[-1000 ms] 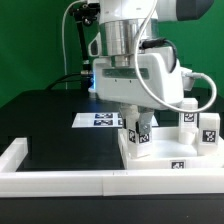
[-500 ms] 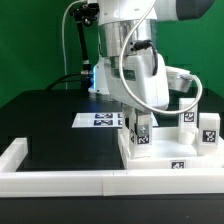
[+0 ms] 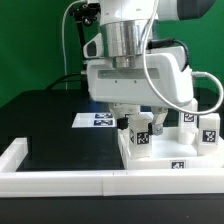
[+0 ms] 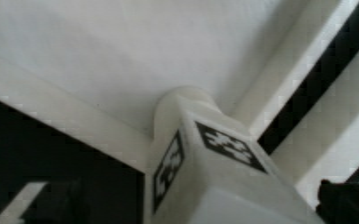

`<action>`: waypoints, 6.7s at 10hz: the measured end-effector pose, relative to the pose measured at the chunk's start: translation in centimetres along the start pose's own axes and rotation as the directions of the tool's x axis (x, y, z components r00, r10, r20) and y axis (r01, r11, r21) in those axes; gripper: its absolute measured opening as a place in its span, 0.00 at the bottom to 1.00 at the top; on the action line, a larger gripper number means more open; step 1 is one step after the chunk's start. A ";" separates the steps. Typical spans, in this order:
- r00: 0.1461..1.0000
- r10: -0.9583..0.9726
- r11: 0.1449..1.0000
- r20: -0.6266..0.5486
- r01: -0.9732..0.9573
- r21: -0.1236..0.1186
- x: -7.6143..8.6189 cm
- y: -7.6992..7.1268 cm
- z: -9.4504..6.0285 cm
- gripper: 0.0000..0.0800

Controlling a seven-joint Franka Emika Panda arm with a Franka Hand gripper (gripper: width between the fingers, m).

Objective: Assemble square table

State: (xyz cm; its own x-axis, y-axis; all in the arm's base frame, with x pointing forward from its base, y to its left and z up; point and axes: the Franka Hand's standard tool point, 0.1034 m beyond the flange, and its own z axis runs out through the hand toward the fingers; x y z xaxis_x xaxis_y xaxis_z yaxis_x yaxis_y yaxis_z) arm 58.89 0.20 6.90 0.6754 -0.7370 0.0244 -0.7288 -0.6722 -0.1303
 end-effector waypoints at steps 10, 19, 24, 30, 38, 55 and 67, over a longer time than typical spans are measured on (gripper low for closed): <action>0.719 -0.695 0.718 0.014 0.695 -0.039 0.3 -0.4 -0.3 0.81; 0.790 -0.613 0.789 0.009 0.613 -0.038 0.2 -0.4 -0.2 0.36; 0.988 -0.155 0.987 -0.012 0.154 -0.038 0.0 -0.3 -0.1 0.36; 0.874 0.486 0.874 -0.009 -0.486 -0.016 -0.1 -0.2 0.0 0.36; 0.954 0.300 0.954 0.003 -0.300 -0.011 -0.2 -0.3 0.0 0.80; 0.711 -0.704 0.710 0.006 0.703 -0.033 -0.1 -0.7 -0.3 0.36; 0.946 0.323 0.946 -0.023 -0.323 -0.024 -0.1 -0.6 -0.3 0.36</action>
Offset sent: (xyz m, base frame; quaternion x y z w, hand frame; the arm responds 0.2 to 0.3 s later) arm 0.0102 0.0093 0.0036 -0.0318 -0.0176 -0.2631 0.9641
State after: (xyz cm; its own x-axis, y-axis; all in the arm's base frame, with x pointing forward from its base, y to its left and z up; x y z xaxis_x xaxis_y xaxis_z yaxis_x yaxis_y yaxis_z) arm 59.18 0.68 7.29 0.4011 -0.9160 0.0034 -0.9106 -0.3991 -0.1071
